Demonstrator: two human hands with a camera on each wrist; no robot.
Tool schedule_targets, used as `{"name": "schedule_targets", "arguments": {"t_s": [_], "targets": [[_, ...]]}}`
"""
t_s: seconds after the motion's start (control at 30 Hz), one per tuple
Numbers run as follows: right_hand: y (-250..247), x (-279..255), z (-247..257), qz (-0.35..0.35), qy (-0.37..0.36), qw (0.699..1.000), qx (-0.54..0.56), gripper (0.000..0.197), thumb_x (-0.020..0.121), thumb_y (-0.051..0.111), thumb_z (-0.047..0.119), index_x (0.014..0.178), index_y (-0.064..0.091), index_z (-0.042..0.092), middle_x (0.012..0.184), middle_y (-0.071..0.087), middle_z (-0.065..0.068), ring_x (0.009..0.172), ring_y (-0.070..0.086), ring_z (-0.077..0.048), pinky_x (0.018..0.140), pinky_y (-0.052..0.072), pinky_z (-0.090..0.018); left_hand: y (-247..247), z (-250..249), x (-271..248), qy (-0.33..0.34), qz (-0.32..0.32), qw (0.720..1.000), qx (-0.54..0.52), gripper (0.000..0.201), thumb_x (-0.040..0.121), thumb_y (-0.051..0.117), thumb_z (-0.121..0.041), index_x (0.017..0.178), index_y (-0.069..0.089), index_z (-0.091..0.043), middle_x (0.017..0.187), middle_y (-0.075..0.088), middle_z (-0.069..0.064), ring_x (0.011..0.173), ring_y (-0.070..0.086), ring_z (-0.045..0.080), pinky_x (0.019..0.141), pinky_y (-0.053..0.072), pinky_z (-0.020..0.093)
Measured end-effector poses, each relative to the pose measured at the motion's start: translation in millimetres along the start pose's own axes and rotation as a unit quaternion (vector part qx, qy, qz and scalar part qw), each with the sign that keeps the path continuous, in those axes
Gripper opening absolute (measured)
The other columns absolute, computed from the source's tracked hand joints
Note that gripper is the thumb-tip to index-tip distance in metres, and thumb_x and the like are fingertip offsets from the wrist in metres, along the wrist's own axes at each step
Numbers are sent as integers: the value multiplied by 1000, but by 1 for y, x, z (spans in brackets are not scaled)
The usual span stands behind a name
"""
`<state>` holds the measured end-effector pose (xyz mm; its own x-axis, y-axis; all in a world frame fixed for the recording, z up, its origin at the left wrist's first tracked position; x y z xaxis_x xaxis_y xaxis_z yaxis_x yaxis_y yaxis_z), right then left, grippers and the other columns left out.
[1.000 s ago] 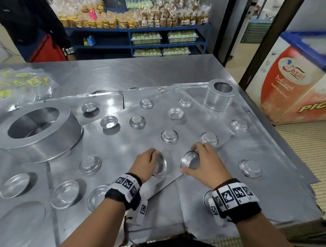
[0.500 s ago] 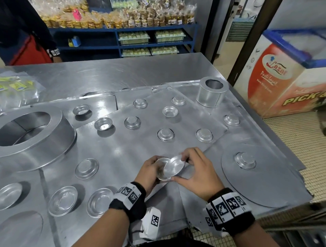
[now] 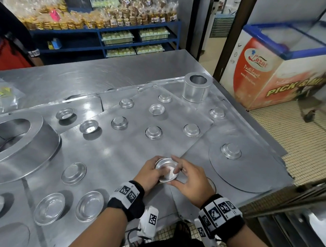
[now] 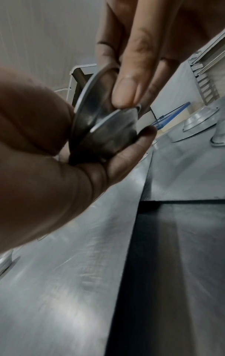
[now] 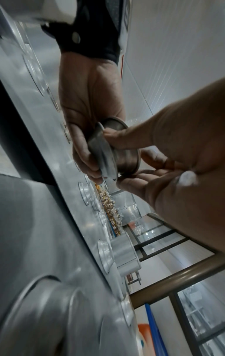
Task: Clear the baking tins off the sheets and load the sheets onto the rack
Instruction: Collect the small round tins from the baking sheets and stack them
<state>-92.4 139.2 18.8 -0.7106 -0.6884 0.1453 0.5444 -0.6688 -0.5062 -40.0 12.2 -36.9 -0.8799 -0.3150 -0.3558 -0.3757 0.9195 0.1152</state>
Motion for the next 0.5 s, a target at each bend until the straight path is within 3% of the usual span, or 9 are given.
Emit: {"name": "schedule_targets", "arguments": {"t_s": [0.1,0.2,0.27,0.37,0.43,0.5], "targets": [[-4,-4,-4,22,15,999,-25,54,71,82,35,117,58,22,118,66,12,112,63,-4,98,50,-35,8,5,4,-2,17,999,38,31,80,61,-8,111,63,-7,98,69,23,87,64,27,79,51,40],[-8,-8,-14,62,49,996,-34,63,66,80,39,122,52,37,115,68,14,109,64,-5,94,52,-34,16,8,5,-8,17,996,87,26,90,52,9,108,63,-7,90,67,10,83,61,17,73,49,24],[-14,-10,-22,88,68,993,-44,71,61,79,35,125,49,42,114,67,13,104,66,-9,91,53,-32,20,9,7,-4,15,994,109,27,92,48,11,108,63,-4,90,65,10,83,59,18,72,47,23],[-34,-15,-36,85,109,983,-118,71,65,79,27,131,53,29,121,64,5,96,64,-5,84,47,-12,23,11,9,-2,11,993,120,25,93,47,10,104,63,-6,88,64,10,81,58,20,73,50,26],[-49,-20,-47,78,142,961,-226,65,71,74,31,131,54,21,129,58,5,114,55,-12,94,42,-17,25,9,12,3,14,992,125,27,92,49,11,98,64,-12,84,64,8,79,58,19,71,50,24],[-56,-27,-59,102,177,921,-333,60,71,71,43,125,55,20,128,54,6,118,48,-20,97,44,-30,28,7,14,14,14,990,137,24,87,53,4,94,64,-16,81,63,6,76,56,17,65,46,19]]}}
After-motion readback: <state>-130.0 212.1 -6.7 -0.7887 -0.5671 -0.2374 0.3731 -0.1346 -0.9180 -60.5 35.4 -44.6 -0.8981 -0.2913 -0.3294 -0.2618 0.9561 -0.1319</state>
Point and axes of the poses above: each hand's wrist, its own x-axis towards the middle knuckle, its own y-axis out of the palm, z = x × y, the point moved 9 cm from there along x, towards the middle knuckle
